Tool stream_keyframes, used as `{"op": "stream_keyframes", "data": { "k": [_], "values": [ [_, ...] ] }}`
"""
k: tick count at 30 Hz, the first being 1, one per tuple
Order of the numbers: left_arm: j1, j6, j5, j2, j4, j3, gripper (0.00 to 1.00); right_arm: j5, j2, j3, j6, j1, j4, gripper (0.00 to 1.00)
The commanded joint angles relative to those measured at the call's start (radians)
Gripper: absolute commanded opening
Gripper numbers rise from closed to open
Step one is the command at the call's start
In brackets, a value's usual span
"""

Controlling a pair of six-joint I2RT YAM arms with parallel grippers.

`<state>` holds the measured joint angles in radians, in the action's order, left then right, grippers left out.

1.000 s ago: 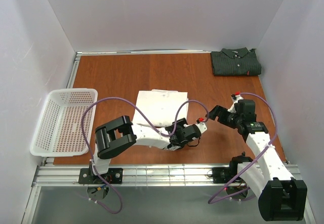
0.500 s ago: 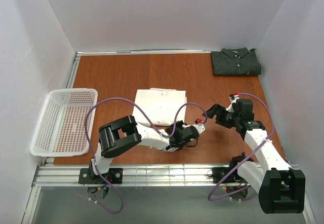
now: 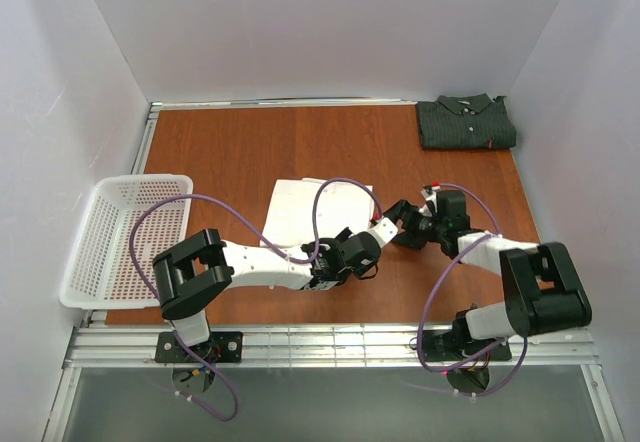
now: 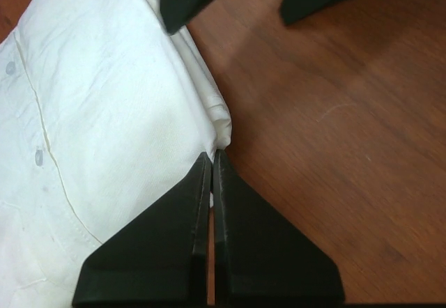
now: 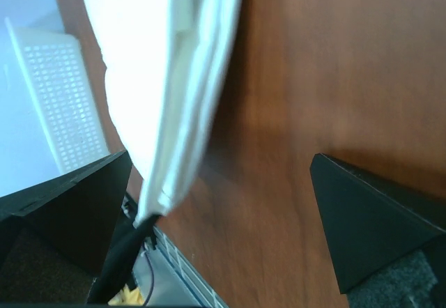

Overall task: Fold and stack the long sleeve shirts
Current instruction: Fold the shirt

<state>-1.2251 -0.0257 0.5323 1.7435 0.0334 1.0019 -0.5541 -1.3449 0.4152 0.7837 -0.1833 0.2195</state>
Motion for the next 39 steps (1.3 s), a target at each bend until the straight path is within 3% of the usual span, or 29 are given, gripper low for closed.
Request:
{"op": "stream_keyframes", "data": {
  "k": [1,6,10,17,22,25,27,30,35,36,39],
  "values": [
    [-0.001,-0.085,-0.048,-0.064,0.022,-0.019,0.00,-0.026,-0.123,0.042,0.115,-0.067,0.203,0.99],
    [-0.001,-0.131,-0.083,-0.075,0.028,-0.028,0.00,-0.020,-0.299,0.094,0.218,-0.159,0.369,0.99],
    [-0.001,-0.163,-0.098,-0.076,0.026,-0.023,0.00,-0.014,-0.381,0.145,0.259,-0.218,0.405,0.98],
    [-0.001,-0.209,-0.141,-0.070,0.011,0.001,0.00,-0.015,-0.465,0.171,0.267,-0.266,0.435,0.85],
    [0.001,-0.233,-0.172,-0.053,0.002,0.026,0.00,-0.018,-0.468,0.165,0.235,-0.269,0.439,0.65],
    [-0.001,-0.244,-0.178,-0.050,-0.006,0.038,0.02,-0.027,-0.459,0.166,0.209,-0.269,0.440,0.39],
    [0.001,-0.261,-0.154,-0.062,-0.006,0.041,0.06,-0.044,-0.459,0.169,0.195,-0.268,0.437,0.17],
    [0.007,-0.289,-0.115,-0.100,0.003,0.038,0.17,-0.066,-0.448,0.171,0.167,-0.260,0.431,0.02],
    [0.055,-0.359,-0.091,-0.186,0.109,0.053,0.45,-0.133,-0.409,0.186,0.060,-0.200,0.351,0.01],
    [0.094,-0.388,-0.098,-0.206,0.128,0.053,0.55,-0.135,-0.398,0.210,0.027,-0.191,0.306,0.01],
    [0.199,-0.422,-0.163,-0.300,0.187,0.031,0.68,-0.132,-0.356,0.285,-0.131,-0.156,0.083,0.01]
  ]
}}
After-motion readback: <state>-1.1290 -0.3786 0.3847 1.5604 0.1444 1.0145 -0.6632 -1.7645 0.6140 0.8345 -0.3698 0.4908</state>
